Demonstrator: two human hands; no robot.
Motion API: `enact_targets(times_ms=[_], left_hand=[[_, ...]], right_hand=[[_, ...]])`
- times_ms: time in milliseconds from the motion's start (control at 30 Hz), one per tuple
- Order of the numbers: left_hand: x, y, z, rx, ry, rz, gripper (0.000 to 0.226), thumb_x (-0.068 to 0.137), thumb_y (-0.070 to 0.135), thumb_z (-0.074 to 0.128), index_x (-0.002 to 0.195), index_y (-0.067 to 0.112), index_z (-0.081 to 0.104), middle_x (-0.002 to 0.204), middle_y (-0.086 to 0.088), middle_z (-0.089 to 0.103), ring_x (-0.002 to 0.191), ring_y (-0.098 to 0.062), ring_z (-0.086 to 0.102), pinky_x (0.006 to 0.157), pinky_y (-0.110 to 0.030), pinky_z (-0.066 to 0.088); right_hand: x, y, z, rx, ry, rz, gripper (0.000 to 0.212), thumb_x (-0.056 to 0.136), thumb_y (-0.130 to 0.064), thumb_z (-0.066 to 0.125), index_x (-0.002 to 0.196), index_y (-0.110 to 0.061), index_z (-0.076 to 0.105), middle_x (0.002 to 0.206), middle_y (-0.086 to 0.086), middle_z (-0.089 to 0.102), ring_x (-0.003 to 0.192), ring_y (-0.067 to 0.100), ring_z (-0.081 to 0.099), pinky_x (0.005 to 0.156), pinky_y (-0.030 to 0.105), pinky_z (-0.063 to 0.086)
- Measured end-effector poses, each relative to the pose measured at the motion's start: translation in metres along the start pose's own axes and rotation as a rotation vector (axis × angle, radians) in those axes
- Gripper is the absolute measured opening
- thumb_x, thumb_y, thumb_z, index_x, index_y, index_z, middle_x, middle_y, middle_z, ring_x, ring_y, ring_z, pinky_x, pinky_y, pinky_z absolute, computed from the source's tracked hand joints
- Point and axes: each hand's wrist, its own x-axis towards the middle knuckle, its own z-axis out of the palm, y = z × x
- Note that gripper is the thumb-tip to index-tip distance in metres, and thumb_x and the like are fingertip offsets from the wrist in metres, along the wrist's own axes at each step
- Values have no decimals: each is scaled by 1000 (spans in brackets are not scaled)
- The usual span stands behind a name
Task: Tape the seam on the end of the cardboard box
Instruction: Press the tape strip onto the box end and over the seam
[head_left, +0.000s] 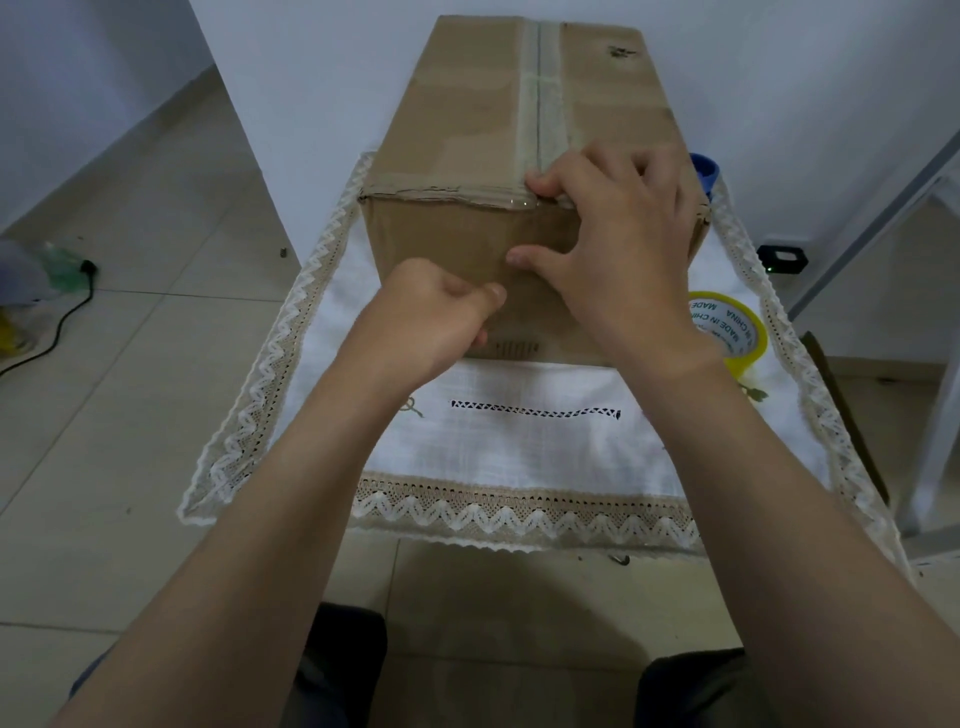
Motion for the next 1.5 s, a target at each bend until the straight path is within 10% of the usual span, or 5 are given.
enact_targets(times_ms=[200,300,1200,1500], left_hand=[[7,20,-11,163,555,617,17,90,45,69,98,34,79,91,5,72,94,-15,61,84,-33,48],[31,19,-6,402,557,644,33,92,56,61,120,42,74,125,19,70,128,-20,52,106,-40,33],[49,6,11,425,558,640,47,75,53,81,119,41,70,118,21,69,117,-17,54,100,-33,22],[56,9,15,284,618,614,38,81,69,68,104,40,76,111,21,73,116,-13,56,102,-39,29]], right_hand=[[-2,14,-1,149,48,39,37,90,-61,65,121,-44,74,129,-21,69,125,20,49,103,39,23],[-2,15,0,164,134,107,33,94,-64,59,113,-46,78,126,-24,72,123,16,51,100,37,19],[-15,14,2,-58,59,91,50,78,-55,81,124,-47,66,131,-19,64,129,25,46,110,54,24],[-3,25,-1,90,86,156,26,95,-64,57,111,-54,75,125,-29,69,122,16,47,110,53,26]])
